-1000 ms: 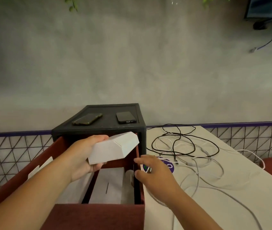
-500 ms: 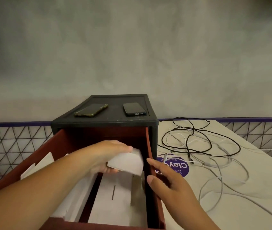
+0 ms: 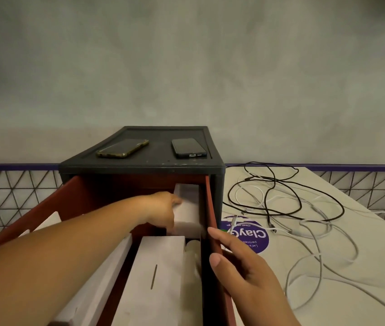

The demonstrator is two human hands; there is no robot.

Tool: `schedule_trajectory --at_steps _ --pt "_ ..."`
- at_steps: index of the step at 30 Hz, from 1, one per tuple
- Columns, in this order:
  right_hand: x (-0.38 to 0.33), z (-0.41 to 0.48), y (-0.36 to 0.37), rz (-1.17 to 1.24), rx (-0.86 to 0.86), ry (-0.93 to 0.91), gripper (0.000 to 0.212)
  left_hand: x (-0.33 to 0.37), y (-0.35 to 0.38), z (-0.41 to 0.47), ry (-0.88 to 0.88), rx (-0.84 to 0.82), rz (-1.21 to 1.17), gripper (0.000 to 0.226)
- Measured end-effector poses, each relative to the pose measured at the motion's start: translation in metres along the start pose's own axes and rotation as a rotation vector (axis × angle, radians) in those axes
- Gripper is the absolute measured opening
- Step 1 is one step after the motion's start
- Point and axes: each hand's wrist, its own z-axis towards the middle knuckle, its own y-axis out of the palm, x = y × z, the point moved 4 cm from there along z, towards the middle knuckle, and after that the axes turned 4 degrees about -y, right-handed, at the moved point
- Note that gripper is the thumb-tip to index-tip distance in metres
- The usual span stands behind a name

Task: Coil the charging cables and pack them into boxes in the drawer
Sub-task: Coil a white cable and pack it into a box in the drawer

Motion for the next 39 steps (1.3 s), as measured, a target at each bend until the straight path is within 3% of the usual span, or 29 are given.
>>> schedule_trajectory --at_steps 3,12,17,23,24,28,32,35,36,39 --pt "0.000 0.000 0.000 -0.016 0.010 -0.031 0.043 -0.003 0.011 0.012 0.017 0.066 0.113 0.076" --pt "-0.001 0.001 -0.001 -0.046 -0.006 -0.030 0.045 0.011 0.004 0.024 0.052 0.329 0.494 0.041" --pt "0.004 0.000 -0.001 -0.057 -0.007 -0.020 0.042 0.002 0.006 0.026 0.052 0.348 0.408 0.035" --pt "0.007 -0.003 -0.001 -0.031 -0.001 0.011 0.036 0.006 -0.007 -0.012 0.106 0.201 0.221 0.061" --pt "0.005 -0.006 -0.001 -0.031 -0.011 0.022 0.034 0.009 -0.011 -0.026 0.134 0.216 0.168 0.060" --pt "0.001 -0.016 0.000 0.022 -0.038 0.036 0.064 0.006 -0.021 -0.090 0.176 0.240 -0.039 0.047" --pt "0.005 -0.034 -0.001 0.114 -0.027 0.058 0.065 -0.015 -0.017 -0.160 0.214 0.195 -0.151 0.031" --pt "0.006 -0.053 0.000 0.092 -0.001 0.029 0.079 -0.033 -0.011 -0.199 0.204 0.175 -0.176 0.050" --pt "0.005 -0.059 0.001 0.089 0.001 0.012 0.080 -0.038 -0.008 -0.209 0.196 0.171 -0.174 0.051" --pt "0.003 -0.076 0.004 0.038 0.022 -0.005 0.068 -0.050 0.002 -0.230 0.166 0.194 -0.082 0.026"
